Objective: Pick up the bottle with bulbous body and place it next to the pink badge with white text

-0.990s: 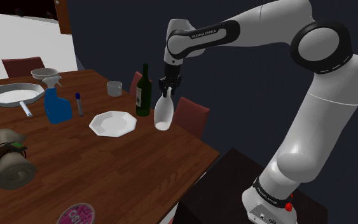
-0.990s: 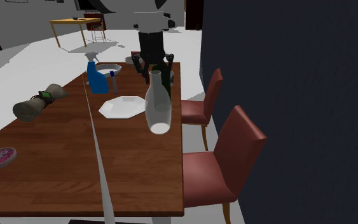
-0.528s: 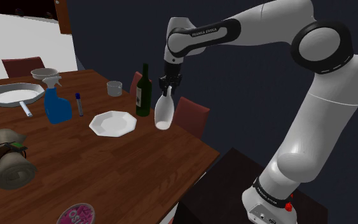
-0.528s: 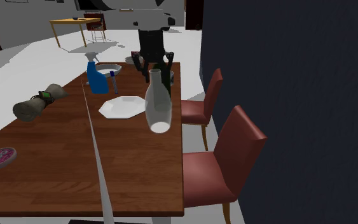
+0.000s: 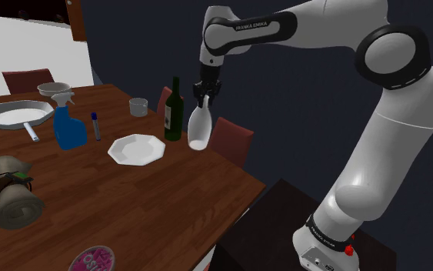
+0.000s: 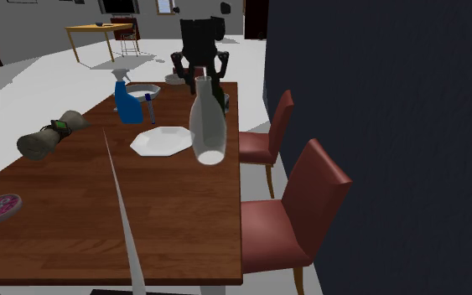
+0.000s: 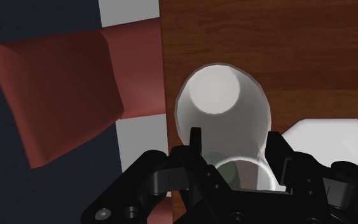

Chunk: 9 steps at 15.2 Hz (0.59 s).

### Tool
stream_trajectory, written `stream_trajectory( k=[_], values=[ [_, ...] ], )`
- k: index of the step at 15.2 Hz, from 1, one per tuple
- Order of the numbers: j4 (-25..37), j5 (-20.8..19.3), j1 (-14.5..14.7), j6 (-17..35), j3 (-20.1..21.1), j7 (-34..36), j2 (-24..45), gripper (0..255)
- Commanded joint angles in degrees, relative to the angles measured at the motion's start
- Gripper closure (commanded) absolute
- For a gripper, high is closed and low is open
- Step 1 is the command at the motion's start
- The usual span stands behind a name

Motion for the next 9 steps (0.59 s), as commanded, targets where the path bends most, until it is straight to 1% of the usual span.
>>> stream_trajectory(
  k=[1, 6, 7, 9],
  values=[
    [1.2, 0.0, 0.0, -1.5, 0.0, -0.1, -0.3, 255],
    [4.9, 0.1, 0.0, -5.3, 0.0, -0.1, -0.5, 255],
    [5.0, 0.1, 0.0, -5.5, 0.0, -0.2, -0.5, 255],
    [3.8, 0.2, 1.1, -6.6, 0.9, 1.7, -2.7, 255]
  ],
)
